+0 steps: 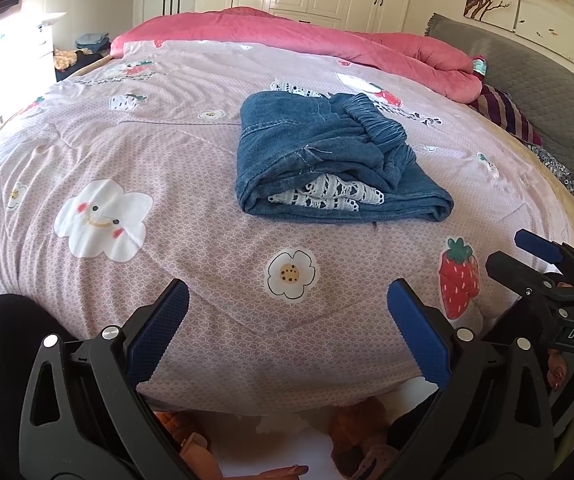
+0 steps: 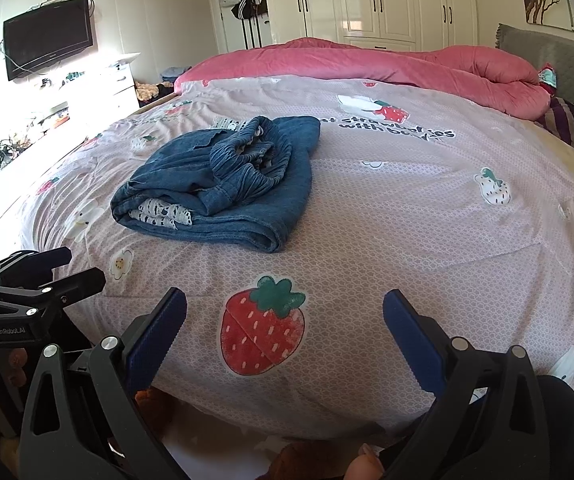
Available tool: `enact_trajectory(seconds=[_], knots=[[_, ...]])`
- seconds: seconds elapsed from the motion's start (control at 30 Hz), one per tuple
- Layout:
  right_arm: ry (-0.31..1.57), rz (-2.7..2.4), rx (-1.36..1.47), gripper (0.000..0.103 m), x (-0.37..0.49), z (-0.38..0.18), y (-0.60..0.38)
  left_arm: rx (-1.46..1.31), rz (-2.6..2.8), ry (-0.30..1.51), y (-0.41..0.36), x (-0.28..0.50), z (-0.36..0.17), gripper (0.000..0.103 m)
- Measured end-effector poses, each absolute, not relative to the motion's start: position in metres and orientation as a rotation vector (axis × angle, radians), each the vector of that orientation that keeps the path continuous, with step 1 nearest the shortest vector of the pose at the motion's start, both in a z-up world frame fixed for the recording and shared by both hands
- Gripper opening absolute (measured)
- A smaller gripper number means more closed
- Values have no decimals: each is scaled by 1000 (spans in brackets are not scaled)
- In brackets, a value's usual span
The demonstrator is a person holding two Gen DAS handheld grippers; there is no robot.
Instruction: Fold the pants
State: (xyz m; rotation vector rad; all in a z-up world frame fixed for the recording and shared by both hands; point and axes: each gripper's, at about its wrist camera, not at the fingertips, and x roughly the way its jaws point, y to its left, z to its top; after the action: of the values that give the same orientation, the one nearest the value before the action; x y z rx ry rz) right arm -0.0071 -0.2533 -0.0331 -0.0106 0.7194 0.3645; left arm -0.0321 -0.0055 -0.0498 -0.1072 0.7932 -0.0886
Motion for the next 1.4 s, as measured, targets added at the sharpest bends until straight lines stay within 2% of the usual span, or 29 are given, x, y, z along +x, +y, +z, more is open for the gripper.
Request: enact_trajectory(seconds=[1.17, 1.27, 1.4], knots=[[729, 223, -2, 98, 6, -35, -272, -84, -72, 825, -10, -25, -49, 93], [727, 181, 7, 98, 16, -33, -283, -123, -80, 780, 0, -23, -39, 93], [734, 117, 67, 98, 44, -24, -314, -217, -64, 816, 44, 15, -23, 94]])
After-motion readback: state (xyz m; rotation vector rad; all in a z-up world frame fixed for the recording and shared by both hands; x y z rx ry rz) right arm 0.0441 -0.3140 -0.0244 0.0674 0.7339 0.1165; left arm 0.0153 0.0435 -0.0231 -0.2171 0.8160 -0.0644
